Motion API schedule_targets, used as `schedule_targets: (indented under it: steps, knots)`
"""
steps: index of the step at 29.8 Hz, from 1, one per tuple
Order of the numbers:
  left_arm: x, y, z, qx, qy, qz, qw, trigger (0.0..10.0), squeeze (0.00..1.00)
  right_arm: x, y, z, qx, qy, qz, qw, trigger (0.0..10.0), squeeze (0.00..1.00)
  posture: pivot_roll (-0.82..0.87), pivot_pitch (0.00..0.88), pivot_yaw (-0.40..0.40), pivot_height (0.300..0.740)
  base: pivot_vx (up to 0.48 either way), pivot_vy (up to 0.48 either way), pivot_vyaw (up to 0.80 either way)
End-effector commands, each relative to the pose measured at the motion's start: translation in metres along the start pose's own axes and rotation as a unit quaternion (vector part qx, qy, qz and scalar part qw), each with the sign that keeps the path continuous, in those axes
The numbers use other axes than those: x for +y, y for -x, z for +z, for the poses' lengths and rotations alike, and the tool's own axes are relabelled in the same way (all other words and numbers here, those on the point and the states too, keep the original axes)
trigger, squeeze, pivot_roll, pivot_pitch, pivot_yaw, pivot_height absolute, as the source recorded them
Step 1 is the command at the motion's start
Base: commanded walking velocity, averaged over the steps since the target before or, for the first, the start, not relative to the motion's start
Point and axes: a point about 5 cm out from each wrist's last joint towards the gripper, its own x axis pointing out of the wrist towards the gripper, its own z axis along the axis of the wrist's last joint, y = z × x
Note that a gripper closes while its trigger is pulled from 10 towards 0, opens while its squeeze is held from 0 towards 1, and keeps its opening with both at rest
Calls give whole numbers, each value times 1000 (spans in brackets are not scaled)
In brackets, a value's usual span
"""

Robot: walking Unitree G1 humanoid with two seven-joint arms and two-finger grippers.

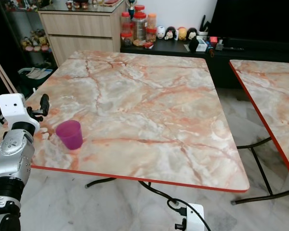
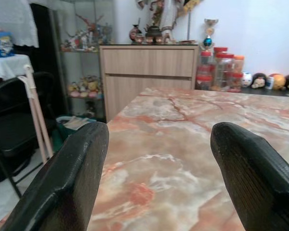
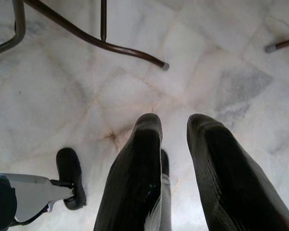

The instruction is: Setting the table

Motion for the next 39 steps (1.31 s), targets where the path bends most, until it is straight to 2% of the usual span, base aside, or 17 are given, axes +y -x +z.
schedule_targets:
  steps: [1, 9, 10, 11, 12, 13, 18, 20, 22, 27, 31, 33, 39]
  knots:
    - [-2, -1, 5, -6, 1, -6, 1000, 10000, 0, -1, 0, 2, -4, -4, -4, 1000, 10000, 0, 49, 0, -4, 740, 0, 341, 0]
    - [-2, -1, 5, -6, 1, -8, 1000, 10000, 0, -1, 0, 2, -4, -4, -3, 1000, 10000, 0, 49, 0, -4, 740, 0, 341, 0]
    - [-9, 3, 2, -9, 5, -25, 1000, 10000, 0, -1, 0, 3, -8, -5, -2, 1000, 10000, 0, 46, 0, -2, 740, 0, 326, 0]
    - [-9, 3, 2, -9, 5, -25, 1000, 10000, 0, -1, 0, 3, -8, -5, -2, 1000, 10000, 0, 46, 0, -2, 740, 0, 326, 0]
    - [-21, 11, -1, -13, 13, -48, 999, 10000, 0, -1, 0, 4, -12, -5, -2, 1000, 10000, 0, 48, 0, -4, 740, 0, 300, 0]
    - [-26, 14, -1, -16, 17, -55, 998, 10000, 0, -1, -1, 4, -13, -4, -1, 1000, 10000, 0, 48, 0, -4, 740, 0, 244, 0]
    - [-43, 19, -1, -24, 29, -82, 996, 10000, 0, -1, -1, 5, -14, -2, 0, 1000, 10000, 0, 51, 0, -5, 740, 0, 0, 0]
    - [-55, 20, -4, -11, 35, -106, 994, 10000, 0, 0, -1, 5, -14, 0, 1, 1000, 10000, 0, 51, 0, -5, 740, 0, 0, 0]
    - [-56, 21, -5, -8, 36, -110, 993, 10000, 0, 0, -1, 5, -14, 0, 1, 1000, 10000, 0, 52, 0, -4, 740, 0, 0, 0]
    - [-94, 38, -15, 35, 38, -207, 977, 10000, 0, 1, -1, 5, -14, -4, 0, 1000, 10000, 0, 48, 0, 5, 740, 0, 0, 0]
    - [-109, 41, -16, 40, 55, -213, 975, 10000, 0, 2, -1, 4, -13, -6, 0, 1000, 10000, 0, 51, 0, 6, 740, 0, 0, 0]
    - [-111, 42, -16, 36, 68, -207, 975, 10000, 0, 2, -1, 4, -13, -6, 0, 1000, 10000, 0, 50, 0, 6, 740, 0, 0, 0]
    - [-115, 35, -16, 40, 68, -190, 979, 10000, 0, 2, -1, 5, -14, -5, 0, 1000, 10000, 0, 50, 0, 5, 740, 0, 0, 0]
